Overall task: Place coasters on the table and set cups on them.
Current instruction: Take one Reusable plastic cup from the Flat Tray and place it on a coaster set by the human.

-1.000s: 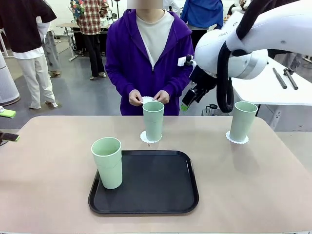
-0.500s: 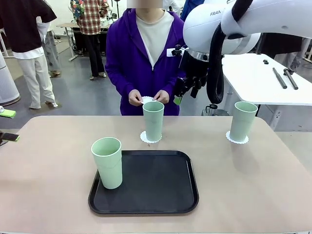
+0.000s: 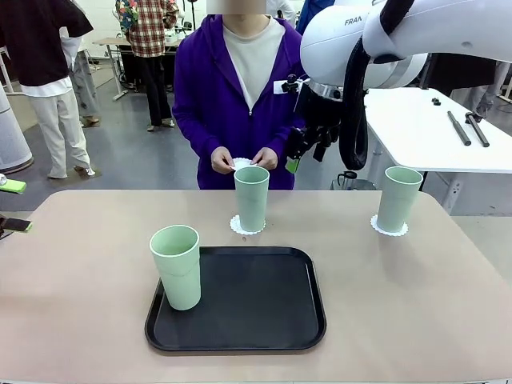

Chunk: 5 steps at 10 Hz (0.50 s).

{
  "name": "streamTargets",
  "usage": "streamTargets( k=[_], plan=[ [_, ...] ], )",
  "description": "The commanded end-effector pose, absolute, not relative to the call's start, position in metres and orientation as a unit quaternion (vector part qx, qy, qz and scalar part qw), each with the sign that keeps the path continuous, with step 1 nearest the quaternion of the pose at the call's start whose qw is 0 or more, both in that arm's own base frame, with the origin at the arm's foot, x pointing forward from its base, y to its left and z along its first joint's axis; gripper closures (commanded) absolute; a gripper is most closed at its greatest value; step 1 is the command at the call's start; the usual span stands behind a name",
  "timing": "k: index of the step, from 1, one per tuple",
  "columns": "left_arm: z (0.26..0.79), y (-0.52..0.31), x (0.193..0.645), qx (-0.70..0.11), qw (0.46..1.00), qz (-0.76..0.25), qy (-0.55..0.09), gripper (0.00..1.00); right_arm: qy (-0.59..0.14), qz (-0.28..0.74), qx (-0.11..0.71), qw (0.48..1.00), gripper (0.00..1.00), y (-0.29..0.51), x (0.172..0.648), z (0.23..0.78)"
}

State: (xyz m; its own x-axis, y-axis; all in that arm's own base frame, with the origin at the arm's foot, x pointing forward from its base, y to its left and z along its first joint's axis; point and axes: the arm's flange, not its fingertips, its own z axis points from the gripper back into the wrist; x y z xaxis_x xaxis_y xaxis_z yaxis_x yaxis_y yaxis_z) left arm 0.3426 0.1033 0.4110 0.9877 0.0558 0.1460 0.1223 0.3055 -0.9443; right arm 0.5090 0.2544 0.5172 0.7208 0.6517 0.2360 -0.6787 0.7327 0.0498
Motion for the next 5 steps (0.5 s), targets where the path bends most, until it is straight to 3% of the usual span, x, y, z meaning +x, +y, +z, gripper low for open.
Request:
streamTargets(
  k=[1,5],
  plan=[
    [0.4127,0.1032,0.3429,-0.595,0.799,-0.025,-0.084,0.00,-0.108,0.359,0.067,0.925,0.00,0.2543,0.5093,0.5175],
    [0.4127,0.1032,0.3429,-0.595,0.799,-0.025,-0.084,0.00,-0.108,0.359,0.067,0.925,0.00,0.2543,0.5093,0.5175]
  ],
)
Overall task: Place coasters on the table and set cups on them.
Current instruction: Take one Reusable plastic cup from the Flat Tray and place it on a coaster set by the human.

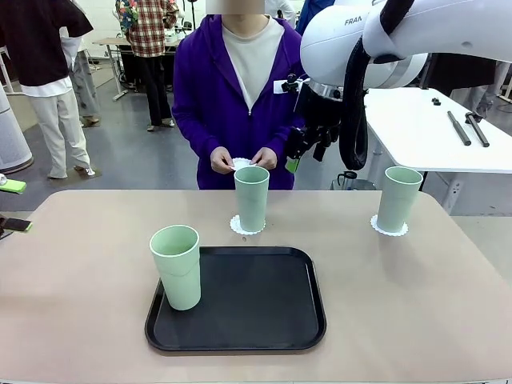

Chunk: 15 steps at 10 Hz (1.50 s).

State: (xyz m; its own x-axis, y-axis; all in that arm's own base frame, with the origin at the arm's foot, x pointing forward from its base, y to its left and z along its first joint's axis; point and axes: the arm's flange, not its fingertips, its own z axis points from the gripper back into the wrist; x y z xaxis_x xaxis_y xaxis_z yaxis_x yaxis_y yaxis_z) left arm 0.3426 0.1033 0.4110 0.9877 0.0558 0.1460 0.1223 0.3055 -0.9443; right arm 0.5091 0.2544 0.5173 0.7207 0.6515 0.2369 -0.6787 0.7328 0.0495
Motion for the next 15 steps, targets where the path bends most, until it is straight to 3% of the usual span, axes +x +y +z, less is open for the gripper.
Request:
streamTargets(
  k=[1,7,10,15],
  plan=[
    [0.413,0.103,0.343,-0.595,0.799,-0.025,-0.084,0.00,-0.108,0.359,0.067,0.925,0.00,0.254,0.509,0.517],
    [0.413,0.103,0.343,-0.595,0.799,-0.025,-0.084,0.00,-0.102,0.359,0.066,0.925,0.00,0.254,0.509,0.517],
    [0.413,0.103,0.343,-0.595,0.799,-0.025,-0.084,0.00,-0.126,0.209,0.065,0.968,0.00,0.127,0.470,0.540],
    [0.413,0.103,0.343,-0.595,0.799,-0.025,-0.084,0.00,-0.007,0.096,0.047,0.994,0.00,0.007,0.406,0.520]
  ],
)
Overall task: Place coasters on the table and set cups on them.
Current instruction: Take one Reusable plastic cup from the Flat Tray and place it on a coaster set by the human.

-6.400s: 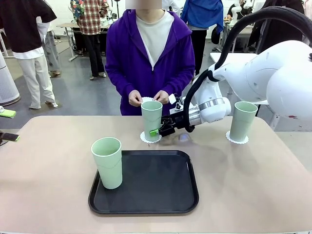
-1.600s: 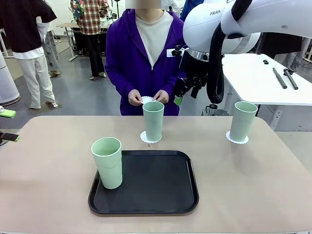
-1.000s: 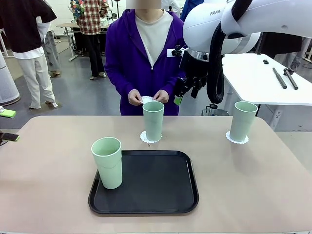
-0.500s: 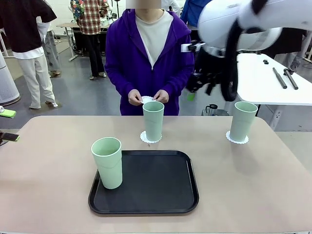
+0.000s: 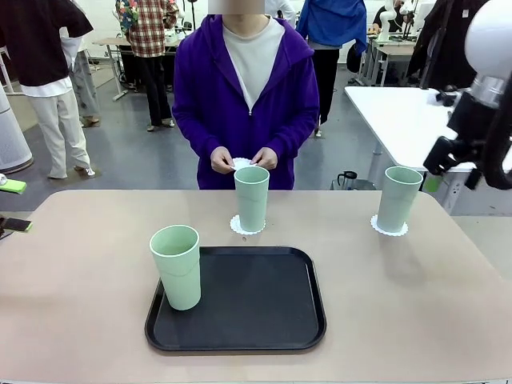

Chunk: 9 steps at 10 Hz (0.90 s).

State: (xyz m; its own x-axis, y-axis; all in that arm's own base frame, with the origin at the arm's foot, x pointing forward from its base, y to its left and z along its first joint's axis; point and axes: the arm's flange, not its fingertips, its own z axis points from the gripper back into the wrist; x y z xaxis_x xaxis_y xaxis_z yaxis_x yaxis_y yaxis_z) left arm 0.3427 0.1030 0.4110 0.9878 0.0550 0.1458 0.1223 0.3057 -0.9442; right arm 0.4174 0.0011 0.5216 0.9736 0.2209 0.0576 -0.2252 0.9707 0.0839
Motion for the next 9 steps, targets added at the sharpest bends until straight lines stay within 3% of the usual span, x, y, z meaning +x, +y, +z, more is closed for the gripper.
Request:
streamTargets(
  k=[1,3,5,6,9],
  plan=[
    [0.413,0.103,0.343,-0.595,0.799,-0.025,-0.084,0.00,-0.021,0.088,0.070,0.993,0.00,-0.003,0.399,0.517],
    [0.413,0.103,0.343,-0.595,0.799,-0.025,-0.084,0.00,-0.097,0.076,0.242,0.962,0.00,-0.039,0.387,0.511],
    [0.413,0.103,0.343,-0.595,0.799,-0.025,-0.084,0.00,-0.215,0.008,0.436,0.874,0.00,-0.102,0.376,0.487],
    [0.413,0.103,0.343,-0.595,0.799,-0.025,-0.084,0.00,-0.235,-0.015,0.512,0.826,0.00,-0.124,0.373,0.469],
    [0.413,0.103,0.343,-0.595,0.799,-0.025,-0.084,0.00,-0.239,-0.054,0.610,0.754,0.00,-0.155,0.366,0.421]
  ],
)
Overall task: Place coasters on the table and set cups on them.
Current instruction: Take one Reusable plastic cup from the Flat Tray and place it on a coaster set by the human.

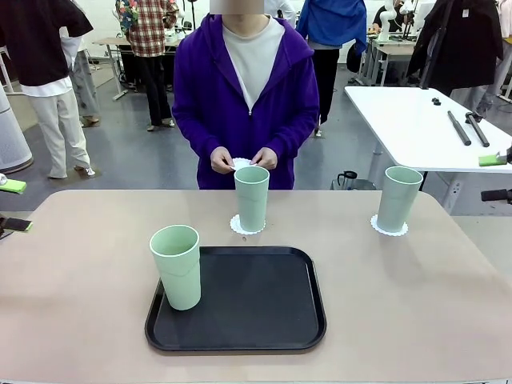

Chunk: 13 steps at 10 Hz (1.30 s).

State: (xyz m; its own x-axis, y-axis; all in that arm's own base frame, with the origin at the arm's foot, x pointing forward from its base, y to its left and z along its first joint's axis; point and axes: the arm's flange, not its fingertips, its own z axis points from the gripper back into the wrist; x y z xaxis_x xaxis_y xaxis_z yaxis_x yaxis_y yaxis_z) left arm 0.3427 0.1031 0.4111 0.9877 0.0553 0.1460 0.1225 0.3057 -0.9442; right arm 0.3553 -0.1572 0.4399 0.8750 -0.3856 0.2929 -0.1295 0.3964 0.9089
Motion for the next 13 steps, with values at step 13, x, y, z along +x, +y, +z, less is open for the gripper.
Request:
streamTargets(
  k=[13],
  plan=[
    [0.413,0.103,0.343,-0.595,0.799,-0.025,-0.084,0.00,-0.201,-0.023,0.612,0.764,0.00,-0.169,0.364,0.408]
  ],
)
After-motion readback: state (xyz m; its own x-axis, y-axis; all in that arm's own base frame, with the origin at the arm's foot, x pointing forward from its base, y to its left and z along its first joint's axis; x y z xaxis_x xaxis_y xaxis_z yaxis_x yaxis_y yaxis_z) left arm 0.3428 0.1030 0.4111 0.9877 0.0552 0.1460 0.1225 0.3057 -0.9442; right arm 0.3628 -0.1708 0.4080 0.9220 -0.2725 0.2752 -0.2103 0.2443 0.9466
